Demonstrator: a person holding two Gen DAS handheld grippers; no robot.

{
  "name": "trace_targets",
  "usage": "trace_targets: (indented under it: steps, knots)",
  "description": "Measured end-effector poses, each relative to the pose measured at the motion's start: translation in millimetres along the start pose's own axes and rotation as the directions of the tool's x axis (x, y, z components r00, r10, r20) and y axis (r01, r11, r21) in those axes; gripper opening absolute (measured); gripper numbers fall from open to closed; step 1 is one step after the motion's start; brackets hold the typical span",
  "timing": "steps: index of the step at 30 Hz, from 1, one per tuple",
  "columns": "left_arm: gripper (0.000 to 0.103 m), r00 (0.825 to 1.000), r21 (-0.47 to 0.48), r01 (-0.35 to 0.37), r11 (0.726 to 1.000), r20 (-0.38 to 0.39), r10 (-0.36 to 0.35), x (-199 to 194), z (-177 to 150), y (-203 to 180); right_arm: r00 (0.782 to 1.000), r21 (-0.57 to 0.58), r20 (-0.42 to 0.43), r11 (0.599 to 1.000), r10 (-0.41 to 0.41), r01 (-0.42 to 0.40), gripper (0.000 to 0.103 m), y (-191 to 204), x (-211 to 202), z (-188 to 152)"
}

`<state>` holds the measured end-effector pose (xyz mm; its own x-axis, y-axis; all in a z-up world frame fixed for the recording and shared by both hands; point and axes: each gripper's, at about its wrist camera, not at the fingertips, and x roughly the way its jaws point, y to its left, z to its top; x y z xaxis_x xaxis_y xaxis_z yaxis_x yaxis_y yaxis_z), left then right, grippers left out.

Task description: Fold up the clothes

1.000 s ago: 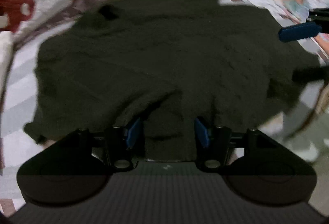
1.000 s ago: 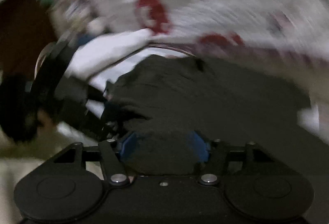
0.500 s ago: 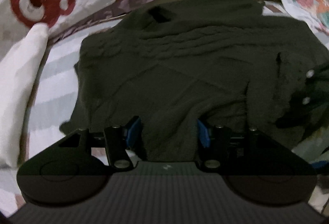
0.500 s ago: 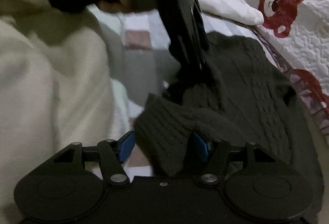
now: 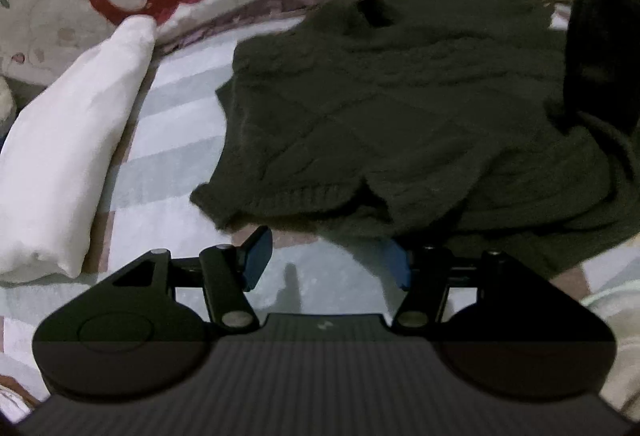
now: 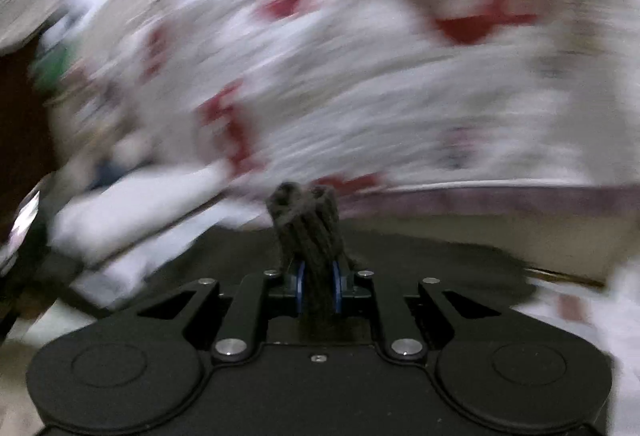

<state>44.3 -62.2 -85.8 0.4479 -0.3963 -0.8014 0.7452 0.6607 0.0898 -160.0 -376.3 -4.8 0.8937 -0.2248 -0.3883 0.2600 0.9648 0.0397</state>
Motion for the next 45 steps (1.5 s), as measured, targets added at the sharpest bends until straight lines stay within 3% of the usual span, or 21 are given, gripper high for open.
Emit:
trace_targets:
  steps: [3,6,8,11,12,15,17,19,21,23,25,27,29,32,34,37,38,39,40,42,45]
  knots:
    - [0.059,0.999,-0.002,0.044,0.999,0.004,-0.044,-18.1,4.9,-13.4,0.984,0.062,0.019,0.982,-0.178,0.176,0.015,-34.5,-14.7,-10.3]
    - [0.059,0.992,0.061,0.123,0.991,0.028,-0.125,-39.6,10.9,-36.0,0.966,0.196,-0.097,0.947,-0.24,0.255,0.017,-78.9,-15.1,-28.1]
    - [0.059,0.987,0.158,0.14,0.977,0.056,-0.15,-51.4,14.5,-56.0,0.921,0.261,-0.229,0.891,-0.317,0.371,0.029,-106.8,-16.7,-51.1]
    - [0.06,0.98,0.279,0.154,0.948,0.075,-0.182,-51.7,18.0,-80.3,0.847,0.246,-0.361,0.836,-0.39,0.49,0.03,-127.6,-26.6,-77.9]
    - [0.06,0.981,0.314,0.151,0.937,0.068,-0.181,-46.2,20.0,-87.6,0.857,0.271,-0.356,0.837,-0.372,0.475,0.031,-126.7,-28.8,-80.3]
    - [0.061,0.984,0.418,0.135,0.898,0.047,-0.17,-29.1,25.9,-109.4,0.899,0.355,-0.334,0.846,-0.283,0.398,0.053,-121.5,-32.5,-82.9]
    - [0.064,0.994,0.522,0.046,0.852,0.064,-0.093,-12.6,28.1,-121.5,0.934,0.421,-0.306,0.855,-0.182,0.304,0.058,-115.0,-31.4,-79.1]
    - [0.064,0.996,0.631,-0.062,0.773,0.089,0.007,6.2,26.2,-133.4,0.955,0.525,-0.291,0.823,-0.065,0.216,0.065,-118.0,-22.2,-74.7]
    - [0.064,0.997,0.663,-0.061,0.746,0.08,0.01,17.0,27.2,-136.1,0.958,0.607,-0.287,0.778,0.027,0.16,0.068,-121.3,-5.0,-70.4]
    - [0.064,0.998,0.655,-0.025,0.755,0.062,-0.021,21.9,30.7,-134.7,0.935,0.591,-0.35,0.788,0.058,0.172,0.07,-122.4,22.1,-65.5]
    - [0.058,0.998,0.62,-0.001,0.785,0.05,-0.038,23.6,36.9,-132.1,0.899,0.553,-0.433,0.808,0.07,0.203,0.07,-124.9,51.6,-62.9]
    - [0.034,0.997,0.574,0.033,0.818,0.034,-0.064,23.9,44.3,-127.7,0.867,0.498,-0.498,0.826,0.024,0.264,0.07,-127.2,79.1,-66.1]
    - [0.026,0.996,0.526,0.07,0.847,0.007,-0.087,25.9,50.5,-122.0,0.828,0.393,-0.556,0.853,-0.076,0.343,0.07,-123.9,100.6,-72.0]
    - [0.027,0.995,0.468,0.096,0.879,-0.011,-0.103,27.8,54.8,-114.8,0.746,0.159,-0.635,0.91,-0.203,0.383,0.07,-106.0,127.2,-83.5]
    - [0.03,0.994,0.43,0.095,0.898,0.008,-0.109,19.6,57.4,-107.5,0.728,0.085,-0.643,0.922,-0.239,0.378,0.073,-93.8,132.8,-94.9]
    - [0.038,0.992,0.372,0.096,0.923,0.036,-0.118,7.3,61.4,-96.7,0.77,0.077,-0.584,0.926,-0.259,0.37,0.068,-83.2,122.8,-106.0]
    - [0.03,0.992,0.353,0.096,0.931,0.046,-0.12,3.2,62.7,-93.1,0.788,0.094,-0.565,0.929,-0.246,0.358,0.041,-83.0,118.8,-108.0]
    - [0.011,0.991,0.333,0.097,0.938,0.056,-0.122,-0.9,64.0,-89.5,0.808,0.12,-0.548,0.936,-0.217,0.332,0.022,-84.7,115.5,-108.7]
    - [0.009,0.99,0.313,0.098,0.945,0.065,-0.124,-5.0,65.3,-85.9,0.834,0.146,-0.513,0.937,-0.201,0.316,0.009,-86.6,108.2,-106.9]
    - [0.007,0.988,0.273,0.1,0.957,0.085,-0.127,-13.2,67.9,-78.6,0.883,0.198,-0.438,0.94,-0.17,0.279,0.008,-90.4,93.1,-103.0]
    - [0.006,0.985,0.211,0.104,0.972,0.114,-0.13,-25.5,71.9,-67.8,0.978,0.326,-0.19,0.933,-0.09,0.149,0.006,-99.5,42.5,-75.9]
